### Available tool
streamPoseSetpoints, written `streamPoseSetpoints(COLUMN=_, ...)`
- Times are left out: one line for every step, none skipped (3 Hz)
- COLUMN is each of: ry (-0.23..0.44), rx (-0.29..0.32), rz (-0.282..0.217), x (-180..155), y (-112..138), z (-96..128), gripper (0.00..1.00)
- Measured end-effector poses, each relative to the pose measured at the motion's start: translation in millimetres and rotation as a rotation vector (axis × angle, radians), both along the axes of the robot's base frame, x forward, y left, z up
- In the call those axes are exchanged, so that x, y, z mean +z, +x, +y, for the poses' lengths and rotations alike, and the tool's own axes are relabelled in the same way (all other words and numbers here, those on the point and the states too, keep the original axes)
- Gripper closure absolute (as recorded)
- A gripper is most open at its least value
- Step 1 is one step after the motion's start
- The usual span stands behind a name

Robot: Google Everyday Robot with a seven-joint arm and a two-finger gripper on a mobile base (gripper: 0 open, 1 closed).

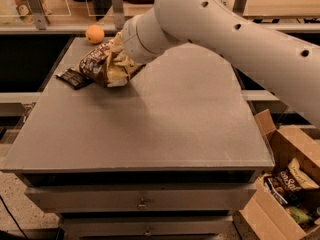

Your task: Move brown chip bag near rxbar chocolate

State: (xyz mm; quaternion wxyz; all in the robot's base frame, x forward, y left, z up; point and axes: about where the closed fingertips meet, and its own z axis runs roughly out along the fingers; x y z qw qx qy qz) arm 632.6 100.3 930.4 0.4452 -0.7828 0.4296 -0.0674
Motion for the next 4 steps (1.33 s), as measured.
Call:
streamPoseSetpoints(ry=-0.043, rx=0.016, rz=0.005, x=-3.8, y=-3.6, z=5.5, gripper=0.38)
streamPoseSetpoints(ry=-0.042, rx=0.018, rz=0.006, x=-4.3, y=-4.1, z=6.7, gripper=0.14)
streamPoseSetpoints(ry=-0.043, rx=0.021, rz=0.006, x=-4.9, y=-4.8, z=8.1, gripper=0.0)
streamPoseSetpoints(ry=-0.043, rx=0.021, rz=0.006, x=-4.9, y=-4.8, z=8.2, gripper=0.0)
